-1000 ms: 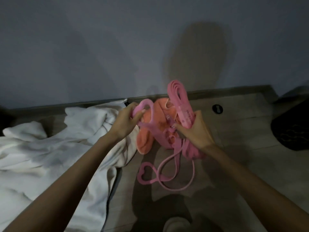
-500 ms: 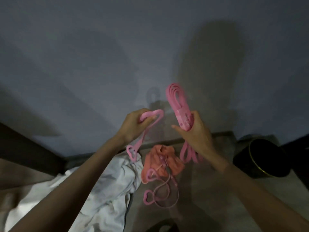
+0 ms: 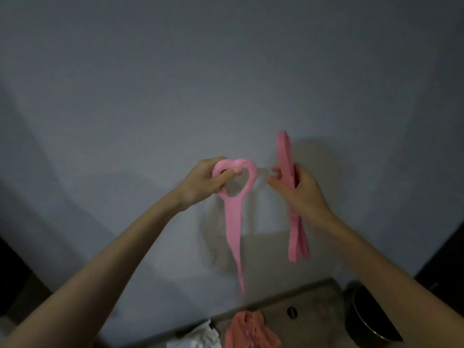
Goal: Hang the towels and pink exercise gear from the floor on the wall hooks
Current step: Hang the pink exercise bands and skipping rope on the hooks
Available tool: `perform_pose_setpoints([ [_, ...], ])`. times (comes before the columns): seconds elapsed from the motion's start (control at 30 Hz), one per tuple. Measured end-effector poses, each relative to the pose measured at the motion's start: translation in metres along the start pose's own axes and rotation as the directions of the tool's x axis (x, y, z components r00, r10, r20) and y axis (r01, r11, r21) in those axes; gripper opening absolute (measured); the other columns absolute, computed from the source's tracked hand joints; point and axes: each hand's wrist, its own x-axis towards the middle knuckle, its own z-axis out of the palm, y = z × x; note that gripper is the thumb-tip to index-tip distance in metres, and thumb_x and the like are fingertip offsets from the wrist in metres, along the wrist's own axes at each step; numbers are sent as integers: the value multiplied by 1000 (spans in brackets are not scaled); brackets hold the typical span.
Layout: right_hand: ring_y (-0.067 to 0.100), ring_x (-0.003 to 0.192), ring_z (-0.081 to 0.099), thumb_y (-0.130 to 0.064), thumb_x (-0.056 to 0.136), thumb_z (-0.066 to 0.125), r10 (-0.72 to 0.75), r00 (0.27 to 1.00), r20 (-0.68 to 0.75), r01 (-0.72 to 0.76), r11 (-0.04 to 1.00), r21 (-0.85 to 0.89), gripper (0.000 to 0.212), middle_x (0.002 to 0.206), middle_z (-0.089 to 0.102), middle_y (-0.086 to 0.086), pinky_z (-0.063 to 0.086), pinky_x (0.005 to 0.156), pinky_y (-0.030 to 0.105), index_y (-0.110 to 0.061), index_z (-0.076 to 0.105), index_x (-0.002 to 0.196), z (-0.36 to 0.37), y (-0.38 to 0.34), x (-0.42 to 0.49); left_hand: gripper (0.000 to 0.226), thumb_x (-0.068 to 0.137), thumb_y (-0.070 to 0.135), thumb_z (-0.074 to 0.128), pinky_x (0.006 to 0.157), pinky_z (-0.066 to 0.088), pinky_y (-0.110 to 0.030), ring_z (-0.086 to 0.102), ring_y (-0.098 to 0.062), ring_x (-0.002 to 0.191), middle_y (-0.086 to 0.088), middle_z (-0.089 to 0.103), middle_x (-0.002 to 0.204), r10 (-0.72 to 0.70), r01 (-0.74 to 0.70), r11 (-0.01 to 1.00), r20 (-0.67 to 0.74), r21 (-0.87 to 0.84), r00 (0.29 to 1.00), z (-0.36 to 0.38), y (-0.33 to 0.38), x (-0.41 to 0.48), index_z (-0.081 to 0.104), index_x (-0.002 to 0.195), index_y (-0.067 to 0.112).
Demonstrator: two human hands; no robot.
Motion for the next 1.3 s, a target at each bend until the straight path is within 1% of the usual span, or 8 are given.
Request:
perform_pose_setpoints([
  [0.13,-9,72,61,-20,78,74,-84,996,-33,87,991,104,21,90,67,-12,49,73,10,-16,64,96,-30,-61,17,26,93,22,56,54,48,-16,61,-7,57,9,58,57,113,-115,993,42,33,993,-6,69,21,63,98,-2],
  [0.23,-4,64,62,-12,75,76,-144,987,-74,153,978,142,16,77,67,-7,51,67,11,-16,64,85,-56,-96,25,20,94,23,52,54,44,-10,56,1,57,10,58,63,182,-189,980,97,65,978,-6,115,36,65,97,8],
  [0.5,-6,46,54,-2,76,73,-229,963,-141,253,948,191,16,70,60,1,42,50,7,-9,60,82,-133,-145,55,17,94,33,52,61,45,-15,52,-7,63,2,54,68,267,-283,949,125,140,956,11,201,81,65,90,22],
  [0.63,-5,44,52,2,77,70,-276,948,-158,304,931,200,16,69,59,1,41,50,8,-4,62,89,-173,-158,88,5,88,18,63,75,56,-24,59,-12,71,-1,58,77,203,-201,978,23,-62,979,21,229,115,60,91,15],
  [0.73,-2,43,50,0,77,69,-283,950,-128,305,929,210,16,68,60,1,41,49,11,-5,65,92,-202,-164,119,10,87,5,61,77,58,-24,62,-12,74,-3,58,79,162,-148,958,34,-247,986,28,248,135,58,91,13],
  [0.87,6,45,46,-2,77,70,-298,948,-113,317,917,243,14,66,58,4,40,48,17,-11,66,87,-241,-174,159,12,87,1,59,78,58,-25,62,-11,78,-4,61,83,182,-174,933,-5,-313,983,44,279,159,59,93,11],
  [1.07,11,54,45,-6,77,69,-373,923,-88,384,893,234,12,67,57,2,39,54,23,-17,64,78,-279,-205,204,17,85,3,64,72,58,-23,67,-8,74,-5,65,88,209,-261,930,-213,-258,955,50,325,204,61,101,7],
  [1.3,13,57,45,-8,75,71,-357,930,-85,364,872,328,13,72,59,4,39,55,25,-19,65,75,-290,-231,260,32,85,5,64,69,58,-19,63,-12,79,-7,63,90,273,-334,931,-328,-147,905,36,362,250,59,116,-2],
])
